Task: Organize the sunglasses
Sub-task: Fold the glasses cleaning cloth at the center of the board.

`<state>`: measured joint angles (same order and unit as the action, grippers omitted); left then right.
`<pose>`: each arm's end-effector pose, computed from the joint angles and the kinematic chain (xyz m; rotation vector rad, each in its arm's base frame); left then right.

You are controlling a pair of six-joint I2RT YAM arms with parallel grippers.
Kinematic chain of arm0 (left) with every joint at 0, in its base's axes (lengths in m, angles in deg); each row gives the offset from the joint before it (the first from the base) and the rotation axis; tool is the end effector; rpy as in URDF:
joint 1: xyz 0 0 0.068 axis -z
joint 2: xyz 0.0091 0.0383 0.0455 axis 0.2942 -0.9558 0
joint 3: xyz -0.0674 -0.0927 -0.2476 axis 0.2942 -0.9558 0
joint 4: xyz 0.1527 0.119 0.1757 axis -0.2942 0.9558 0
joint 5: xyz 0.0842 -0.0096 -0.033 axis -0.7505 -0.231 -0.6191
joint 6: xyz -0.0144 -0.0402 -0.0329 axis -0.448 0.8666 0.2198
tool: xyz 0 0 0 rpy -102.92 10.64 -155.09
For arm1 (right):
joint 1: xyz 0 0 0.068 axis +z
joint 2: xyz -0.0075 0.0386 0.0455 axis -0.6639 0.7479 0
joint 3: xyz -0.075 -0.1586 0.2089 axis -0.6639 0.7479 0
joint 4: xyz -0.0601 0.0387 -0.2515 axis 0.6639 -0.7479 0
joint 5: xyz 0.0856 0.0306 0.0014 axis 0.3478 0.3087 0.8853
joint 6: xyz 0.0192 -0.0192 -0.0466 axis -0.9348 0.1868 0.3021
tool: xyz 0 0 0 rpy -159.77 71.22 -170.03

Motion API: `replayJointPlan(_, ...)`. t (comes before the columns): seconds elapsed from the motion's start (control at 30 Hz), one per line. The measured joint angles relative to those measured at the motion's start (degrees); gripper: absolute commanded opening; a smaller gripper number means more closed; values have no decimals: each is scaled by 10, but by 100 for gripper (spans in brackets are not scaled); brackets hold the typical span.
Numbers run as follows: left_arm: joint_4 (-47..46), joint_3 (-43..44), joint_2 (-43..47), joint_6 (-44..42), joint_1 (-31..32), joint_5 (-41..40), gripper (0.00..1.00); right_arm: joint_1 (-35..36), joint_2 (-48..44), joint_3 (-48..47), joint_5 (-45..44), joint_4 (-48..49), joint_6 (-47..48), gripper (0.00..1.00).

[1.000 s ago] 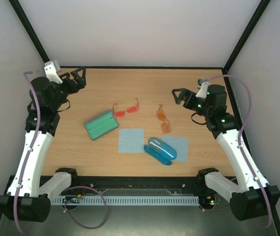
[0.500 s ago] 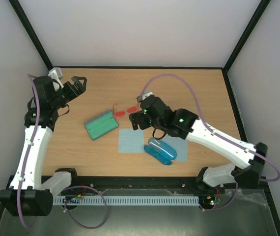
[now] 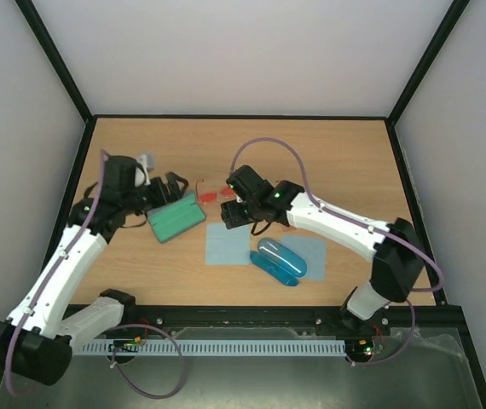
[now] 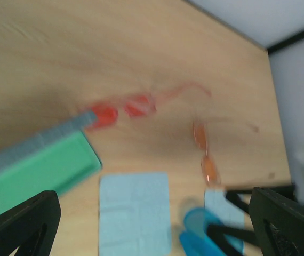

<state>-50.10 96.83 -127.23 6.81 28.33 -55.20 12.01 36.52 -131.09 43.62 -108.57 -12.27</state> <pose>0.2084 -0.0528 0.3392 -0.2643 2.1941 -0.8115 0.2098 0.2783 0.3054 -0.4857 2.3211 0.5973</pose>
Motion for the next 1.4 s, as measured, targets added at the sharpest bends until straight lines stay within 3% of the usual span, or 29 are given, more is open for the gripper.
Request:
replayJointPlan(0.13, 22, -34, 19, 19, 106, -48, 94, -34, 50, 24, 48, 10, -17, 62)
replayJointPlan(0.37, 34, -118, 27, 60, 205, -122, 78, -51, 77, 48, 89, 21, -28, 55)
replayJointPlan(0.5, 20, -143, -16, 79, 263, -144, 62, -67, 80, 72, 94, 27, -33, 50)
replayJointPlan(0.77, -46, -174, -106, 93, 272, -161, 50, -74, 118, 77, 81, 39, -38, 43)
replayJointPlan(0.9, -83, -172, -146, 93, 272, -163, 51, -77, 132, 77, 70, 44, -38, 42)
replayJointPlan(1.07, -118, -153, -197, 90, 272, -168, 62, -88, 137, 78, 61, 49, -38, 39)
replayJointPlan(1.4, -150, -135, -261, 87, 272, -189, 45, -95, 156, 78, 37, 54, -37, 31)
